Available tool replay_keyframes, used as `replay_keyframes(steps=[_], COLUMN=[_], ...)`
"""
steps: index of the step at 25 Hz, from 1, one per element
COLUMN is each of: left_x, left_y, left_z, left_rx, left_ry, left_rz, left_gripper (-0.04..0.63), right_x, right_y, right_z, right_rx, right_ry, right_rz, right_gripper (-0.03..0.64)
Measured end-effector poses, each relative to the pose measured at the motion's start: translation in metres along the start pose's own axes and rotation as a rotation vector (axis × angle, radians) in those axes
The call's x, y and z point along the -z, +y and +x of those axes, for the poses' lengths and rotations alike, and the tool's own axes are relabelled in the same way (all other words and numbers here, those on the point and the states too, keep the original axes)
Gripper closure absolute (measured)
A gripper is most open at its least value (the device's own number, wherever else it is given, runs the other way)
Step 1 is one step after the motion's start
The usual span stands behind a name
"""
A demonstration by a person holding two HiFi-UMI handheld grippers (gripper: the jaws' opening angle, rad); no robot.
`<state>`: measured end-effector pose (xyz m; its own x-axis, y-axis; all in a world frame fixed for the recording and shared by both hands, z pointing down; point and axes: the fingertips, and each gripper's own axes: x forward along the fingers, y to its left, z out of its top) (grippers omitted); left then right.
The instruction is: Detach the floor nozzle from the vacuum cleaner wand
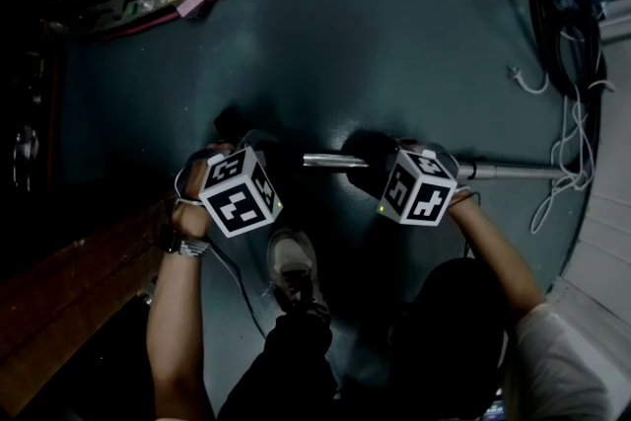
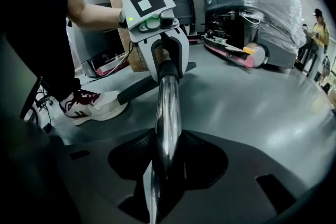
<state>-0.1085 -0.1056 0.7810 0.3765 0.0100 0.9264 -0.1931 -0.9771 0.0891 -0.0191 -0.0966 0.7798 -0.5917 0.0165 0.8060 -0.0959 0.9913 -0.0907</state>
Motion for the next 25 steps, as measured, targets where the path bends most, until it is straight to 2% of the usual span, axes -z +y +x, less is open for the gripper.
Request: replay_keyframes(steps=[2, 5, 9, 12, 20, 25], left_x=[-0.0025, -0.0049, -0.0023, -0.0036, -0.0035, -0.0017], left_y=[0.0039, 0.0087, 0.0067, 0.0079, 0.0086, 0.0075], left_z=[-0.0023, -0.0041, -0.0033, -0.007, -0.0089, -0.0054], left_rx=[-0.017, -0.102, -0.21, -0.247, -0.147, -0.103], left_ry=[-0.006, -0.037, -0.036, -0.044, -0.043, -0.048], left_rz=[0.009, 0.029, 0.111, 0.145, 0.078, 0.056], left_gripper=[0.385, 0.383, 0.385, 0.385, 0.387, 0.388], right_x=[-0.0005, 0.0006, 0.0058, 0.0038, -0.0011, -0.0014], right_y=[-0.0035, -0.0053, 0.0016, 0.001, -0.0025, -0.0047], right_z=[-0.0009, 0.0, 0.0043, 0.0013, -0.0049, -0.0046], right_rx=[0.004, -0.021, -0.097, -0.12, -0.054, -0.011], right_ry=[-0.018, -0.037, -0.031, -0.034, -0.041, 0.001], right_rz=[0.022, 0.067, 0.117, 0.134, 0.092, 0.011], right_gripper=[0.457, 0.457, 0.457, 0.457, 0.457, 0.457])
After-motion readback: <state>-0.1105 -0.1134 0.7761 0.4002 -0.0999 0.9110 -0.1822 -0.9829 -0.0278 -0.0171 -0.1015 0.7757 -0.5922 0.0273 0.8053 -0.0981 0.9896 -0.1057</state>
